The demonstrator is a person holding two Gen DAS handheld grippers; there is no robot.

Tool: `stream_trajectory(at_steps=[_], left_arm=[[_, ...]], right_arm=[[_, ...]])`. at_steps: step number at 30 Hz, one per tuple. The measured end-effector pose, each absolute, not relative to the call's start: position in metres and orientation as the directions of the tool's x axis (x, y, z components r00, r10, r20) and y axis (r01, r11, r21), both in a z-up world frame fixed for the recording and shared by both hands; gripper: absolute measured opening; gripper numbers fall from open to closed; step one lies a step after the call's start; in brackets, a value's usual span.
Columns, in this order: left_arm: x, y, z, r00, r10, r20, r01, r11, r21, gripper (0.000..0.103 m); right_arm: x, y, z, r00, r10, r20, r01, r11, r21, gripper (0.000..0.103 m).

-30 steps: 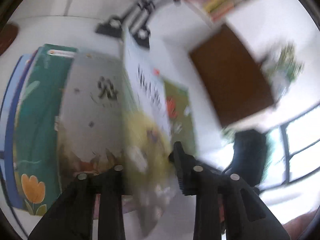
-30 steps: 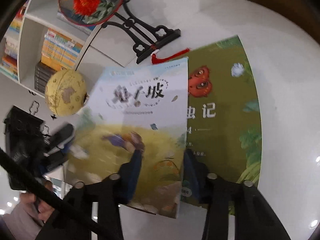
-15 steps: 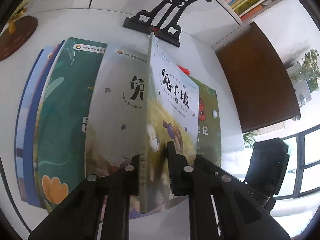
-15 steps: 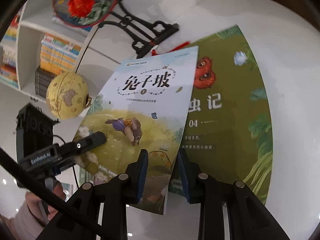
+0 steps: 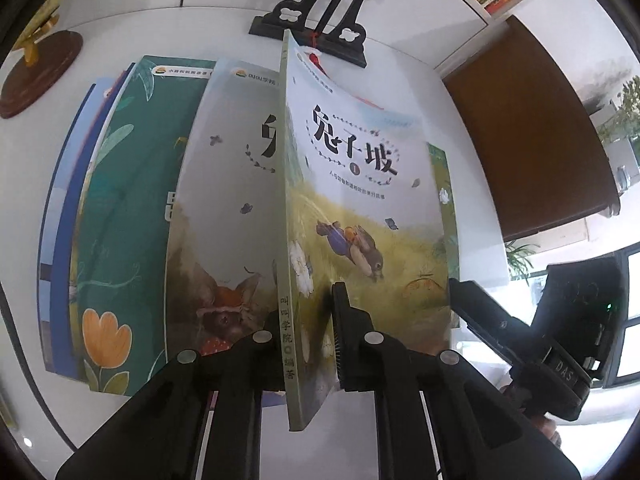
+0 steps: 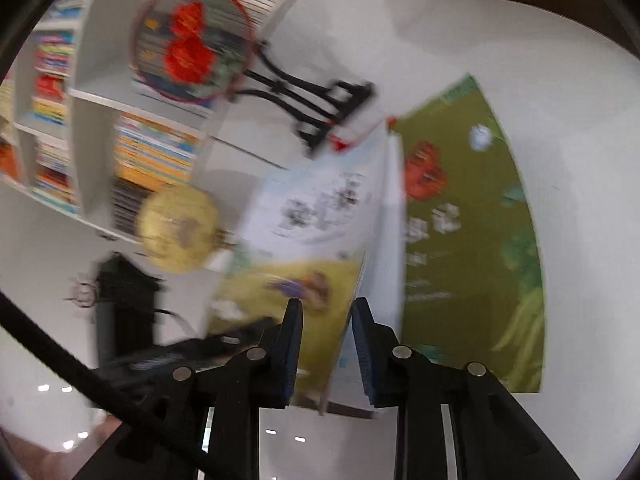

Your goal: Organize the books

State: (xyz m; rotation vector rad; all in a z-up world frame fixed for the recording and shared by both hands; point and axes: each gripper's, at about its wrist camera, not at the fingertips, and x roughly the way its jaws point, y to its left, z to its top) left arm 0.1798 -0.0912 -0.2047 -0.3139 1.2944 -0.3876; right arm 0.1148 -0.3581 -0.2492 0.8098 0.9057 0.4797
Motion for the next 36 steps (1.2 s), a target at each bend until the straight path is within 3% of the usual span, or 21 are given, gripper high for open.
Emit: stream_trajectory(at_steps=[4, 8, 12, 15, 18, 21, 36], left_arm=[[0.179, -0.092, -0.204, 0.228, -0.454, -0.861, 0.093, 0.890, -0.445, 0.010], [0.177, -0.094, -0.205, 0.234, -0.452, -0.861, 0.103, 0.892, -0.440, 0.010], [0.178, -0.096, -0.204, 0.236, -0.445, -0.864, 0.097, 0.895, -0.435, 0.010], [0.174, -0.101, -0.191, 0.282, -0.405, -0.870, 0.144, 0.914, -0.379, 0.010], [0.167, -0.110, -0.178, 0.320, -0.357, -0.878, 0.218, 0.929, -0.299, 0.010], [0.164, -0.103, -0.172, 0.335, -0.363, -0.870, 0.212, 0.928, -0.306, 0.010], [0.137, -0.025, -0.135, 0.430, -0.379, -0.820, 0.174, 0.925, -0.337, 0.010]], right_arm=[[0.123, -0.353, -0.259, 0.502, 0.654, -0.566, 0.009, 0.651, 0.759, 0.030], [0.123, -0.359, -0.279, 0.503, 0.706, -0.498, 0.099, 0.525, 0.845, 0.036], [0.128, -0.349, -0.272, 0.487, 0.680, -0.548, 0.080, 0.590, 0.803, 0.037], [0.127, -0.332, -0.250, 0.494, 0.605, -0.624, -0.016, 0.724, 0.690, 0.007], [0.119, -0.316, -0.222, 0.543, 0.549, -0.635, -0.106, 0.795, 0.597, 0.006], [0.115, -0.300, -0.204, 0.561, 0.514, -0.650, -0.171, 0.839, 0.516, 0.006], [0.105, -0.237, -0.158, 0.573, 0.572, -0.587, -0.286, 0.811, 0.511, 0.006]])
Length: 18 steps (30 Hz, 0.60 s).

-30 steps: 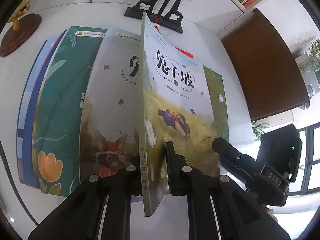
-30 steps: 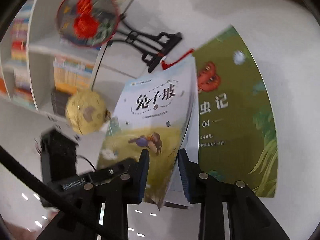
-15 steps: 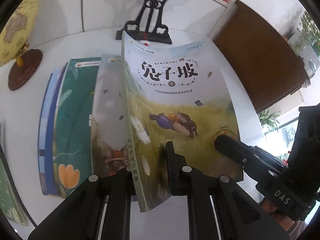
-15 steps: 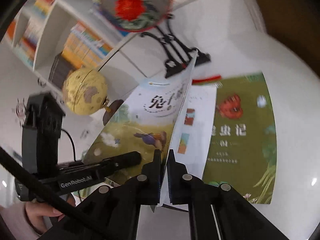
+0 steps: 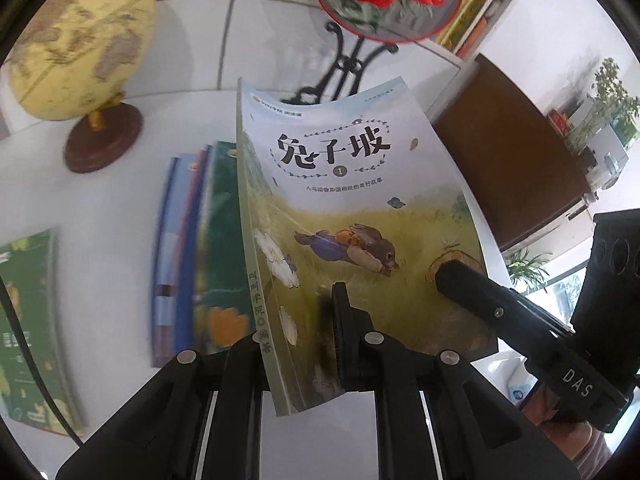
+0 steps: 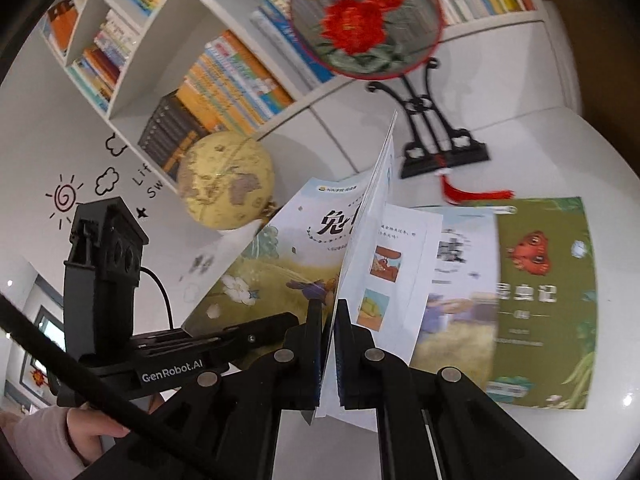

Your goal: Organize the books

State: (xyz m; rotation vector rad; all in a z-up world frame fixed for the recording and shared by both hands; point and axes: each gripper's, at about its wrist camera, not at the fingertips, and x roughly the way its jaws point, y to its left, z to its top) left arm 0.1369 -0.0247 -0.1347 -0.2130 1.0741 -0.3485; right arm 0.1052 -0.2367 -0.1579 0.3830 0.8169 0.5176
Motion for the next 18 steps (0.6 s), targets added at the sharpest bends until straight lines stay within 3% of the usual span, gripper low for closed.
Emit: stream_trajectory(at_steps=[18], left_arm=[[0.072, 0.171, -0.116, 0.552, -0.317, -0.772, 0.004, 0.926, -0.377, 0.011]], right_arm=[[0.077, -0.049, -0.122, 0.479, 0.676, -0.560, -0.472, 0.736, 0.485, 0.006]])
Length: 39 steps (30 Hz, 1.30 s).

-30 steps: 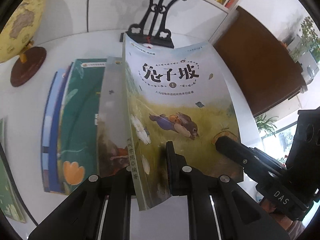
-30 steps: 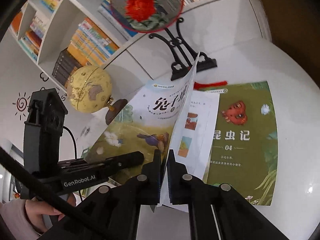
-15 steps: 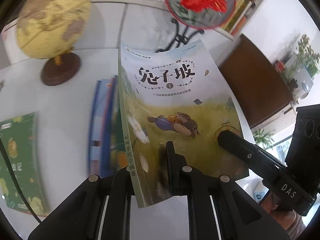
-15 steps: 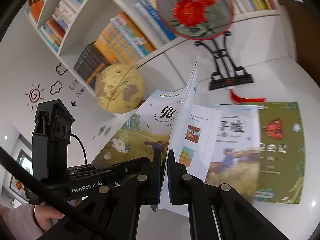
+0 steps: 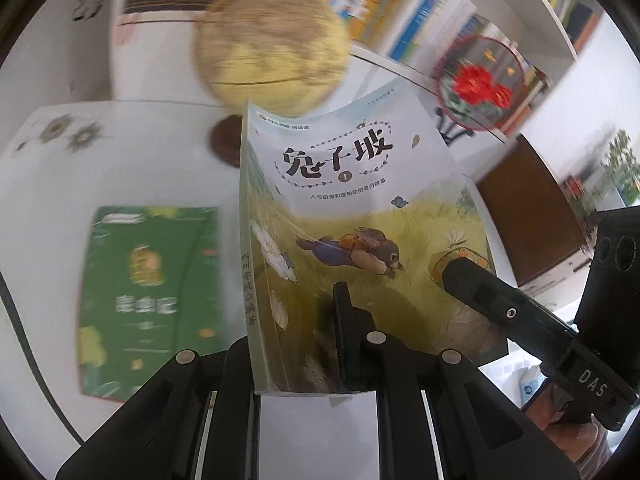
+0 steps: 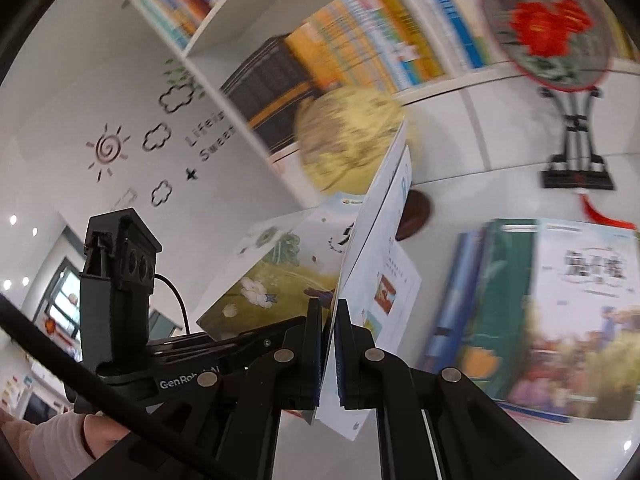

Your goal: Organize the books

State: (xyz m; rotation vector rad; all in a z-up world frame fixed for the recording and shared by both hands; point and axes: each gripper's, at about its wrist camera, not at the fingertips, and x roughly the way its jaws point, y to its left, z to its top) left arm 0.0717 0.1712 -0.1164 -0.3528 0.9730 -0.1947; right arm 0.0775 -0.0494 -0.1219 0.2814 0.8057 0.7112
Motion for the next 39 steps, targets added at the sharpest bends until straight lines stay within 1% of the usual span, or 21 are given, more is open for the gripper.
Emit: stream_trajectory(at_steps=[7, 14, 20, 25, 27, 28, 33, 35, 39], left_arm=[[0.054, 0.241, -0.135, 0.562, -0.288, -0.776, -0.072, 0.917, -0.393, 0.012], [0.043, 0.286, -0.154, 0.552, -0.265, -0.791, -0.120, 0.913, -0.389, 0.012], [0.041, 0.302, -0.184, 0.480, -0.300, -0.824, -0.135, 0.904, -0.407, 0.013], [0.040, 0.303, -0.198, 0.454, -0.306, -0.837, -0.138, 0.904, -0.406, 0.013], [0.040, 0.305, -0.201, 0.451, -0.309, -0.837, -0.141, 0.901, -0.410, 0.016], [0.041, 0.306, -0.203, 0.446, -0.309, -0.840, -0.145, 0.901, -0.408, 0.020], [0.042, 0.304, -0.208, 0.419, -0.311, -0.853, -0.139, 0.906, -0.399, 0.024], [0.043, 0.303, -0.210, 0.408, -0.299, -0.863, -0.146, 0.911, -0.385, 0.030], [0.039, 0.310, -0.218, 0.372, -0.272, -0.887, -0.188, 0.914, -0.359, 0.030]], right_arm=[[0.072, 0.033, -0.142, 0.409, 0.702, -0.583, -0.516, 0.705, 0.487, 0.006], [0.074, 0.092, -0.166, 0.356, 0.696, -0.624, -0.525, 0.701, 0.483, 0.006], [0.078, 0.109, -0.194, 0.310, 0.672, -0.673, -0.472, 0.723, 0.504, 0.006], [0.077, 0.117, -0.213, 0.296, 0.623, -0.724, -0.443, 0.761, 0.473, 0.006], [0.078, 0.114, -0.219, 0.294, 0.616, -0.731, -0.420, 0.770, 0.480, 0.006], [0.080, 0.113, -0.222, 0.295, 0.610, -0.735, -0.407, 0.776, 0.481, 0.006], [0.088, 0.107, -0.235, 0.282, 0.585, -0.760, -0.364, 0.799, 0.479, 0.006], [0.088, 0.106, -0.238, 0.281, 0.575, -0.769, -0.355, 0.806, 0.473, 0.006], [0.089, 0.103, -0.245, 0.266, 0.556, -0.788, -0.317, 0.822, 0.473, 0.006]])
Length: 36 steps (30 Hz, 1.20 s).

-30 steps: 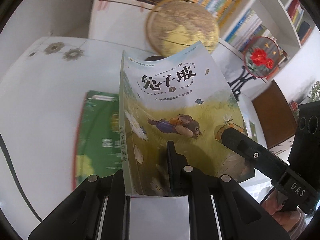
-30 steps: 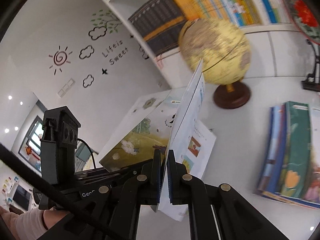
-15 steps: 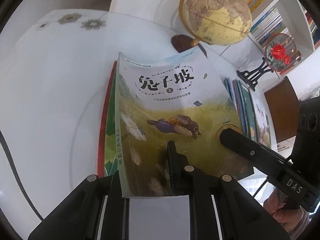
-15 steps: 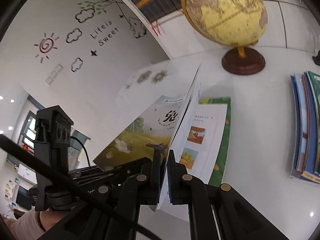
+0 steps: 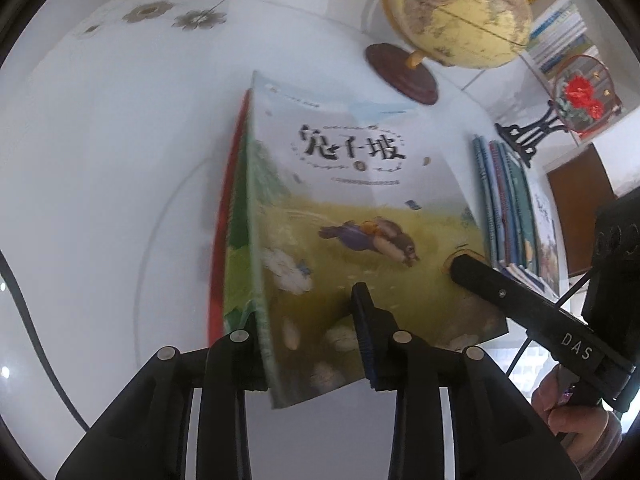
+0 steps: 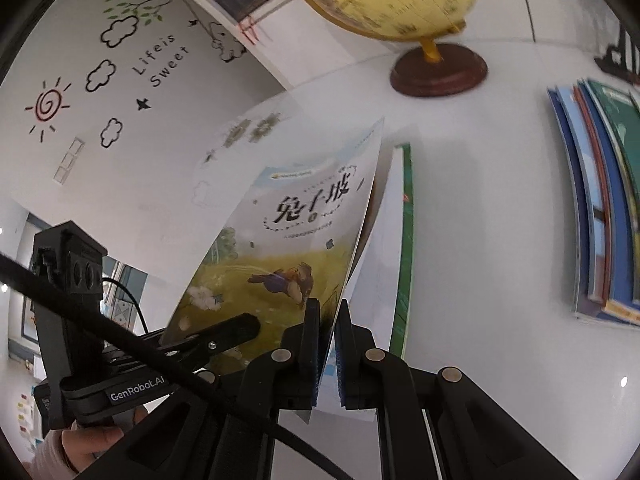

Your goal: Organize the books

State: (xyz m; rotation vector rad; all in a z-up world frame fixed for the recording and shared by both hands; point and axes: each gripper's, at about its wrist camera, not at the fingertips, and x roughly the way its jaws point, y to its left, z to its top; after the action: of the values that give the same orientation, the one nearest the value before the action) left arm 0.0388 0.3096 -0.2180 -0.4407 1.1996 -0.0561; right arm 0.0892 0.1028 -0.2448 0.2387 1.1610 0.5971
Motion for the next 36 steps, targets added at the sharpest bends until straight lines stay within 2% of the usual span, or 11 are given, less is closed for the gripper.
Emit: stream_trajectory(at_steps=[6, 8, 9, 10, 12, 18, 27, 29, 33, 36], left_arm=[[0.027, 0.331, -0.217, 0.356, -0.157, -0.921, -0.275, 0.924, -0.264, 0.029], [0.024, 0.334, -0.209, 0.370, -0.117, -0.922, -0.288, 0.929, -0.233, 0.029], [0.024, 0.335, -0.205, 0.376, -0.106, -0.920, -0.288, 0.931, -0.225, 0.029], [0.023, 0.335, -0.201, 0.382, -0.102, -0.918, -0.287, 0.932, -0.223, 0.029], [0.022, 0.333, -0.193, 0.395, -0.084, -0.915, -0.286, 0.935, -0.209, 0.029], [0.027, 0.312, -0.156, 0.469, -0.045, -0.882, -0.267, 0.945, -0.191, 0.029], [0.041, 0.249, -0.093, 0.584, -0.058, -0.810, -0.171, 0.966, -0.192, 0.029], [0.042, 0.233, -0.083, 0.595, -0.066, -0.801, -0.142, 0.972, -0.186, 0.029], [0.042, 0.200, -0.057, 0.620, -0.067, -0.782, -0.100, 0.982, -0.163, 0.029], [0.041, 0.177, -0.030, 0.651, -0.063, -0.757, -0.068, 0.988, -0.140, 0.029]], right_arm=[[0.090, 0.101, -0.253, 0.281, 0.502, -0.818, -0.293, 0.856, 0.425, 0.008], [0.094, 0.099, -0.256, 0.278, 0.442, -0.853, -0.237, 0.892, 0.385, 0.016], [0.097, 0.098, -0.258, 0.272, 0.422, -0.864, -0.223, 0.902, 0.370, 0.024], [0.098, 0.098, -0.259, 0.266, 0.412, -0.872, -0.216, 0.906, 0.363, 0.037], [0.098, 0.093, -0.259, 0.270, 0.384, -0.883, -0.199, 0.919, 0.339, 0.054], [0.089, 0.068, -0.235, 0.324, 0.407, -0.854, -0.179, 0.913, 0.367, 0.055], [0.069, 0.026, -0.140, 0.467, 0.438, -0.768, -0.262, 0.898, 0.353, 0.057], [0.063, 0.013, -0.118, 0.505, 0.436, -0.745, -0.274, 0.899, 0.341, 0.060], [0.053, -0.006, -0.081, 0.577, 0.431, -0.694, -0.295, 0.902, 0.315, 0.074], [0.042, -0.024, -0.055, 0.619, 0.436, -0.653, -0.315, 0.900, 0.302, 0.077]])
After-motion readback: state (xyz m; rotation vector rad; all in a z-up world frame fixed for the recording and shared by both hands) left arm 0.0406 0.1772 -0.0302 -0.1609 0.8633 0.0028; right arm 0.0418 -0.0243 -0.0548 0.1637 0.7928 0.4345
